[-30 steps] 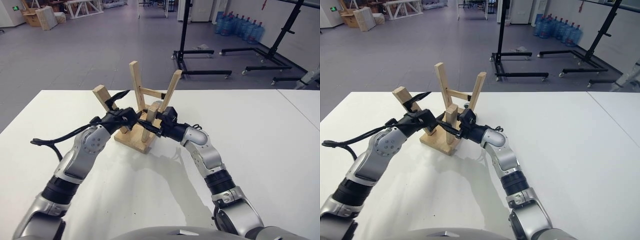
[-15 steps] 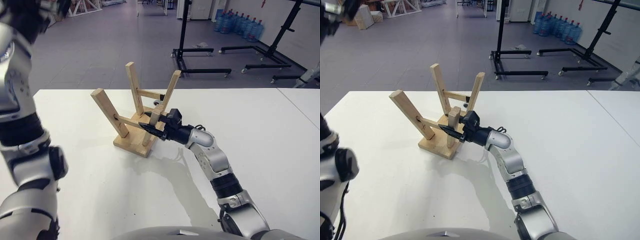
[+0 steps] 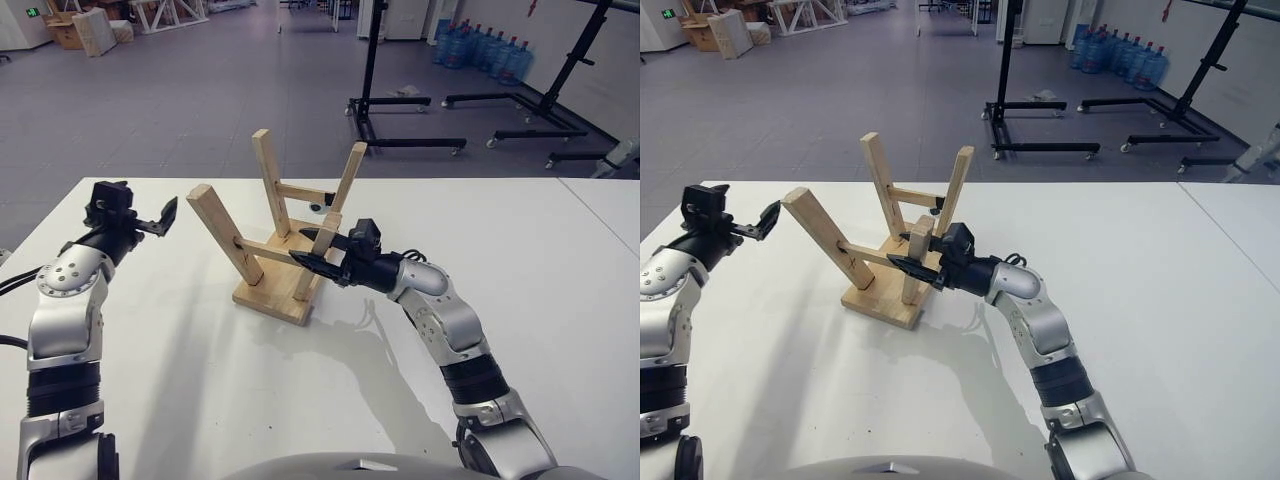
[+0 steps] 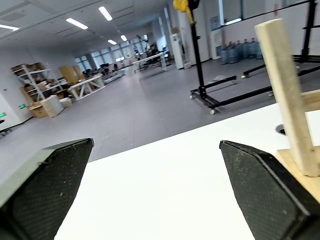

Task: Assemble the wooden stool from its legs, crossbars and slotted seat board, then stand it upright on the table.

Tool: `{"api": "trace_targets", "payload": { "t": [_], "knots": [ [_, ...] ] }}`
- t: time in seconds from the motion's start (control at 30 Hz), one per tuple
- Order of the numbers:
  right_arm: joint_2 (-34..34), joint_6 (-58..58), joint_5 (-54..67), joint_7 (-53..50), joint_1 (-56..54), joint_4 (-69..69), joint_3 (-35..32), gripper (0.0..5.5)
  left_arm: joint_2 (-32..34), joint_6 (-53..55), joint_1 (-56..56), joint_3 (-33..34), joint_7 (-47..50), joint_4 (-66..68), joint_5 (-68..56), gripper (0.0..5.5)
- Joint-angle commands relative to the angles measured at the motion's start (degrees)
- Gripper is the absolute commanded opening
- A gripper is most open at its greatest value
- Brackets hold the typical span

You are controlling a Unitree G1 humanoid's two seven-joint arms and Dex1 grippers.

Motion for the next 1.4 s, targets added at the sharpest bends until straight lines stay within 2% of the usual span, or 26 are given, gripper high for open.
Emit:
{"api": "trace_targets", "payload": {
  "t": [0.03, 0.17, 0.37, 0.53, 0.77, 0.8, 1.13, 1.4],
  "knots": [
    [-0.22, 0.83, 1.00, 0.27, 0.27, -0.81, 0.06, 2.05, -2.46, -2.71, -5.57, -5.15, 0.27, 3.00, 1.54, 4.62],
    [-0.21, 1.20, 1.16, 1.71, -0.03, 0.30, 0.92, 2.05, -6.13, -3.72, -8.05, -12.46, 0.05, -0.04, 3.40, 4.62],
    [2.09, 1.49, -1.40, 1.83, -4.28, 4.53, 4.34, 2.05, -8.89, -3.19, -1.65, -20.26, 0.04, -7.77, 6.86, 4.62],
    [4.18, 1.24, -2.28, 0.75, -5.61, 5.79, 5.36, 2.05, -10.02, -2.55, -0.50, -22.39, 0.45, -9.61, 8.28, 4.62],
    [4.00, 1.57, -1.41, 0.92, -3.92, 4.87, 5.01, 2.05, -10.24, -2.49, -0.57, -21.18, 0.75, -8.01, 8.55, 4.62],
    [3.84, 1.74, -1.24, 1.13, -3.49, 4.96, 5.01, 2.34, -10.20, -2.57, -0.65, -21.01, 0.82, -7.73, 8.61, 4.62],
    [2.49, 0.74, -2.37, 0.84, -0.63, 6.50, 5.37, 3.92, -9.15, -3.62, -0.78, -19.90, 1.05, -5.82, 9.29, 4.62],
    [-2.16, -0.71, -1.18, 1.08, 6.45, 3.47, 2.25, 5.20, -8.46, -4.78, -2.99, -19.45, 0.44, -4.08, 10.09, 4.62]
  ]
}}
